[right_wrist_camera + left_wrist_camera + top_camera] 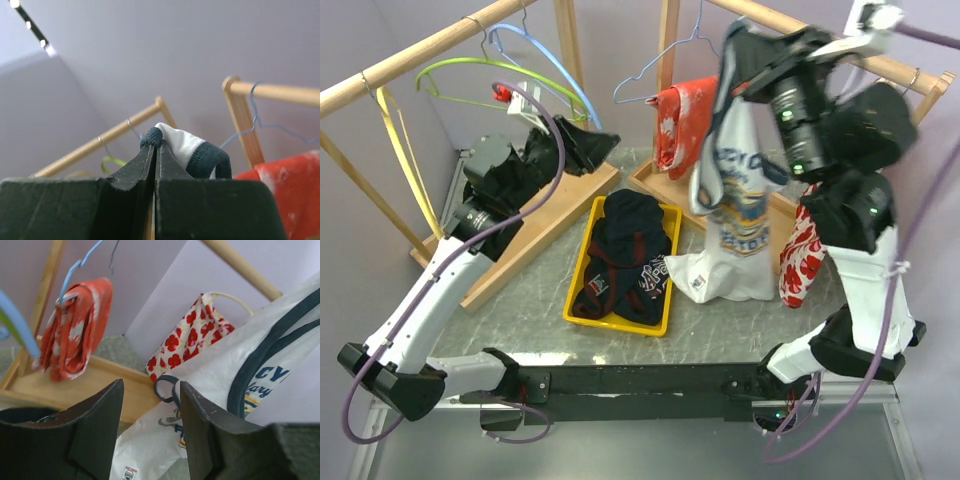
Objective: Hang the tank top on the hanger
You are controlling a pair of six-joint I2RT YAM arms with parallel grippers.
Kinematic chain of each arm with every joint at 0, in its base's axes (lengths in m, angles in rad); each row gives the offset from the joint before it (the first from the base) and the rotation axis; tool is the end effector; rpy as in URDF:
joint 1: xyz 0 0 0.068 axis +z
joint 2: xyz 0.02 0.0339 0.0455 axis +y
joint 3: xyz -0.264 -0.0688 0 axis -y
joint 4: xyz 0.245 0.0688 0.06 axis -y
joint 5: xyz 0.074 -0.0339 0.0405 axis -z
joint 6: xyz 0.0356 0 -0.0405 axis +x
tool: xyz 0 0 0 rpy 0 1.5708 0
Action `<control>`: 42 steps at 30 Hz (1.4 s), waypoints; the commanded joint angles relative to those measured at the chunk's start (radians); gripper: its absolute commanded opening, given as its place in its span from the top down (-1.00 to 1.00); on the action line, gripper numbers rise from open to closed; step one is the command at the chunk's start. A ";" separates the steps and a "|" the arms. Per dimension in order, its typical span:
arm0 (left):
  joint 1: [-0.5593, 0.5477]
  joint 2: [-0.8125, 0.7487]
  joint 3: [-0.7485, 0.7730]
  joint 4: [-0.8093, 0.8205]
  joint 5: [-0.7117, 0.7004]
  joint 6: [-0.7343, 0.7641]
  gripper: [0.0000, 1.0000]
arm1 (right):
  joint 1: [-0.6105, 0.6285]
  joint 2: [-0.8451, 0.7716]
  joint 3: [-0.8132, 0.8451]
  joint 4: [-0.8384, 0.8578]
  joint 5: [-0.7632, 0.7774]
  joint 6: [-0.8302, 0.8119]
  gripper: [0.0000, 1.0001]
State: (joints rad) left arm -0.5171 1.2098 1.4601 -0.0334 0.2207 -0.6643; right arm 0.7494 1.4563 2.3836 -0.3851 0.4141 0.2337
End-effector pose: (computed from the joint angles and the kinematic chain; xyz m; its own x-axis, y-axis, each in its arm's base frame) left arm 0.2182 -0.1331 0.5027 -0.2647 -0.5415 -0.7979 0.6414 0.5190 -0.5650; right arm 0.1416 0.1122 0.6628 0.2815 0.5515 -0.7852 -0.4487 0.7990 0.4004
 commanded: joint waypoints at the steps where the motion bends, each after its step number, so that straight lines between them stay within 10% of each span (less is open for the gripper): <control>1: -0.006 -0.107 -0.075 0.000 -0.032 0.023 -0.12 | 0.025 -0.068 -0.177 0.058 -0.054 0.019 1.00; 11: -0.026 -0.337 -0.412 -0.124 -0.011 0.054 -0.37 | 0.025 -0.152 -0.729 0.075 0.066 0.127 1.00; 19: -0.027 -0.394 -0.345 -0.143 0.098 0.062 -0.50 | 0.018 -0.241 -1.242 0.180 0.028 0.292 1.00; 22: -0.027 -0.378 -0.252 -0.160 0.074 0.052 -0.52 | 0.018 -0.266 -1.348 0.189 0.011 0.326 0.60; 29: -0.027 -0.351 -0.040 -0.260 -0.277 0.068 -0.53 | 0.016 -0.336 -1.374 0.167 -0.014 0.320 -0.27; 42: -0.027 -0.386 0.112 -0.483 -1.024 0.196 -0.53 | 0.018 -0.395 -1.442 0.190 -0.093 0.309 -0.46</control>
State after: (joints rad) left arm -0.5442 0.8349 1.5570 -0.4122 -0.4526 -0.5335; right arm 0.7696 1.0710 0.9565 -0.2359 0.3531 0.5415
